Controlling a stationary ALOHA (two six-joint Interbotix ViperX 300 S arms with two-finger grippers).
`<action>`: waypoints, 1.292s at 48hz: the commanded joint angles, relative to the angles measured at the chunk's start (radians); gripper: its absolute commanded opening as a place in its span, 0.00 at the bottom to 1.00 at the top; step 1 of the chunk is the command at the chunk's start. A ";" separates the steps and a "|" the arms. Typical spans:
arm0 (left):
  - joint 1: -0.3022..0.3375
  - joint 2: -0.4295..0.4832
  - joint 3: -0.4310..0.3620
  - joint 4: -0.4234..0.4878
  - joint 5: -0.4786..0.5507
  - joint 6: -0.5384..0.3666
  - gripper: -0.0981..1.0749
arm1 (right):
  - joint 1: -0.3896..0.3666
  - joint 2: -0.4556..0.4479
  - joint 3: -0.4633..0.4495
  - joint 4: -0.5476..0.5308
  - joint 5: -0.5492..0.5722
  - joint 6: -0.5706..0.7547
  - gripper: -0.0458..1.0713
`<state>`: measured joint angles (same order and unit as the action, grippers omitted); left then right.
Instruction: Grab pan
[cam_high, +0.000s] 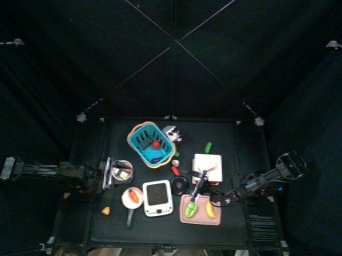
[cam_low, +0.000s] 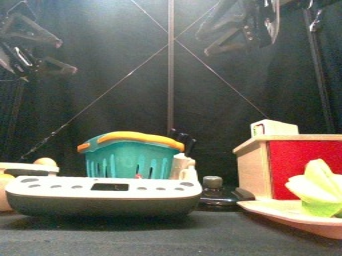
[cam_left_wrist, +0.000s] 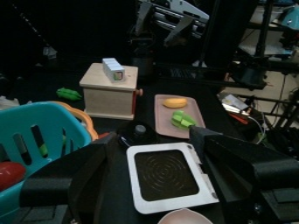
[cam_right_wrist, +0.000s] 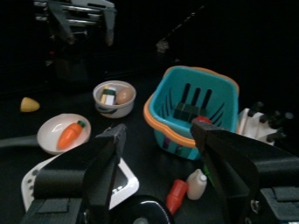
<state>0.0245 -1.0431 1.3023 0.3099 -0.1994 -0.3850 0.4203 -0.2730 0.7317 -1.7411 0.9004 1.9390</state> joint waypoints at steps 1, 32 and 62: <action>-0.003 0.008 -0.018 -0.005 -0.005 0.003 0.93 | -0.018 -0.014 -0.031 0.008 0.031 0.012 0.88; 0.037 0.008 -0.051 -0.144 -0.003 0.003 0.93 | -0.492 0.149 -0.265 0.219 -0.313 0.014 0.87; 0.040 0.008 -0.015 -0.081 0.094 0.005 0.93 | -0.664 0.255 -0.351 0.285 -0.443 0.003 0.86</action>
<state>0.0660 -1.0416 1.3008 0.2240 -0.1074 -0.3804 -0.2270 -0.0061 0.4142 -1.4588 0.4587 1.9451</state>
